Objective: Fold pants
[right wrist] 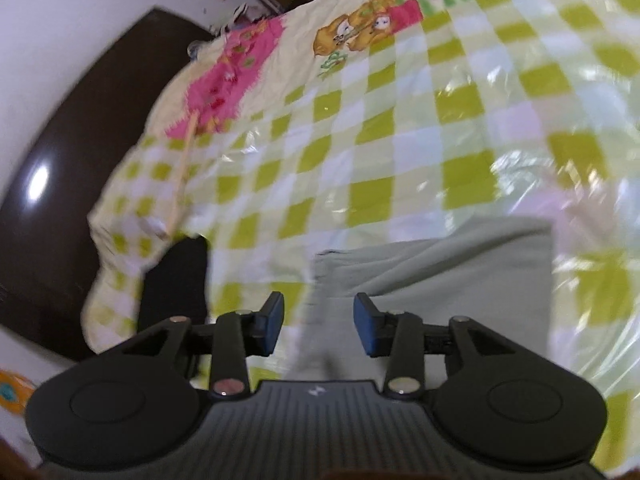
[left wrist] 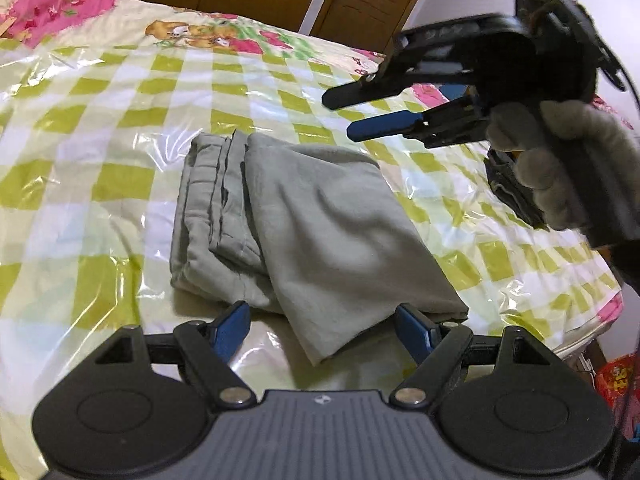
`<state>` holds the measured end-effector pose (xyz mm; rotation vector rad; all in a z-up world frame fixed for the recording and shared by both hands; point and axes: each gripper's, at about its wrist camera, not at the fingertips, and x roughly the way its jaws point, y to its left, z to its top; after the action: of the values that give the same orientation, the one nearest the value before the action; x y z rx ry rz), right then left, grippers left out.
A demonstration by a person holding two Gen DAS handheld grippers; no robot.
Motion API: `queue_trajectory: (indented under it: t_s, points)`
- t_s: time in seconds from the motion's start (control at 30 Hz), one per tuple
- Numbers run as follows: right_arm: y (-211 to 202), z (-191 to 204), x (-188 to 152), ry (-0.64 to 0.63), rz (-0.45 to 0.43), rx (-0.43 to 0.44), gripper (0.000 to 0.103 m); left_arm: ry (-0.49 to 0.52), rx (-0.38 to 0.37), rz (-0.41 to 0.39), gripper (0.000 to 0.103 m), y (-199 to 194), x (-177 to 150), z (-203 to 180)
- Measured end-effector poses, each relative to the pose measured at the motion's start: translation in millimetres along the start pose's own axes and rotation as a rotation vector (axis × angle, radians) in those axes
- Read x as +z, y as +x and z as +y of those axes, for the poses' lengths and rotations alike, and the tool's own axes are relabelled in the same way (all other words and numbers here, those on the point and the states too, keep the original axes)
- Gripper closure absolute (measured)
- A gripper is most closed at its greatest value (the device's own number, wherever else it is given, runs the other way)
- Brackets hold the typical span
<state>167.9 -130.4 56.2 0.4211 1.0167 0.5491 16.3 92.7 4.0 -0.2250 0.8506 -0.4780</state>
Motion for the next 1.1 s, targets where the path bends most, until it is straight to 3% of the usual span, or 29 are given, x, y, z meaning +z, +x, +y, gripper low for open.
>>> queue_trajectory:
  t_s: [0.23,0.37,0.43,0.6,0.77,0.93,1.0,1.1]
  points:
    - [30.9,7.2,6.1,-0.191,0.116,0.019,0.055,-0.006,0.004,0.022,0.013,-2.4,4.3,-6.3]
    - [41.2,27.2,0.2,-0.48,0.15,-0.033,0.055,0.005,0.011,0.037,0.013,6.1,6.7,-10.7]
    - [41.3,29.2,-0.7,-0.559,0.169,-0.018,0.054,-0.002,0.003,0.053,0.013,13.1,6.4,-11.8]
    - [52.9,27.3,10.2,-0.643,0.21,0.056,0.052,-0.007,0.002,0.08,0.013,22.6,5.2,-16.2]
    - [66.8,26.8,16.7,-0.706,0.313,0.124,0.052,-0.026,-0.002,0.082,0.013,26.4,10.0,-12.9]
    - [45.3,25.6,16.3,-0.707,0.384,0.251,0.051,-0.018,-0.007,0.067,0.013,29.7,9.4,-14.7]
    - [36.1,25.0,15.9,-0.708,0.38,0.293,0.052,0.0,0.005,0.055,0.013,31.0,7.4,-17.3]
    - [31.2,21.5,23.6,-0.756,0.302,0.225,0.052,0.033,0.02,0.049,0.013,33.9,5.0,-22.1]
